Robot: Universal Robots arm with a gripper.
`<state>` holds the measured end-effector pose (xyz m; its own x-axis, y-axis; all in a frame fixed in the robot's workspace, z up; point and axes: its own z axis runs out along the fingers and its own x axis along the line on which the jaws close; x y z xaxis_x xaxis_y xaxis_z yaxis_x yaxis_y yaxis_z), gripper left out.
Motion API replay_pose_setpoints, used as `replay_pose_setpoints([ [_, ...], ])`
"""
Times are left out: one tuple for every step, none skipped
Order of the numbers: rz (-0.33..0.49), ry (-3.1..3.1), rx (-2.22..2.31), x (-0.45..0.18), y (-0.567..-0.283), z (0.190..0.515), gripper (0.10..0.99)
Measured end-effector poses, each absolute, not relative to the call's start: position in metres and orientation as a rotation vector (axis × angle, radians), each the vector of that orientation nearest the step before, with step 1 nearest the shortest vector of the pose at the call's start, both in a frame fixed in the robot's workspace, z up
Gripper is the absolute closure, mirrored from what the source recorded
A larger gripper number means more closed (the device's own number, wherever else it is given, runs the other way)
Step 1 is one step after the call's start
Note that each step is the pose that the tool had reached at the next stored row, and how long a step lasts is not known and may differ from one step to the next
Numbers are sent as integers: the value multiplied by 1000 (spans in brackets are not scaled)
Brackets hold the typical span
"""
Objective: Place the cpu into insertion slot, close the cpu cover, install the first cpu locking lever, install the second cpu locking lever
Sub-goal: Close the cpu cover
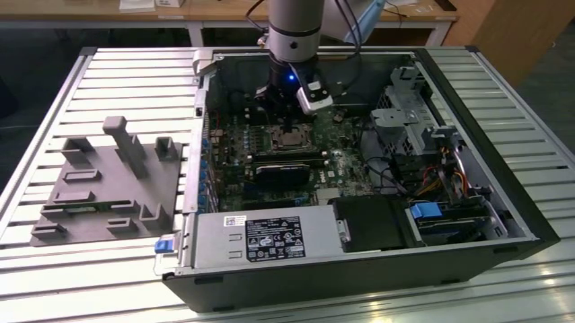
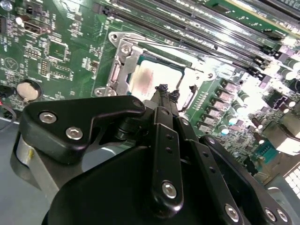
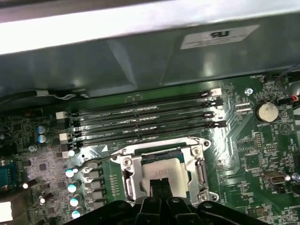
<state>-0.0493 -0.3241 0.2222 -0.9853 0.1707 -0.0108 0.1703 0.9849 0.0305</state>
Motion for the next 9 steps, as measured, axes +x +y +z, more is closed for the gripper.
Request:
replay_pose_setpoints([
  [46, 3116, 267, -50, -324, 222, 984],
  [46, 3116, 267, -51, -324, 221, 984],
  [46, 3116, 267, -52, -325, 221, 984],
  [46, 3116, 267, -52, -326, 220, 984],
  [46, 3117, 267, -53, -326, 220, 984],
  [46, 3116, 267, -53, -327, 219, 984],
  [46, 3116, 267, -54, -328, 219, 984],
  [46, 3116, 267, -55, -328, 218, 984],
  [46, 3116, 266, -56, -328, 218, 984],
])
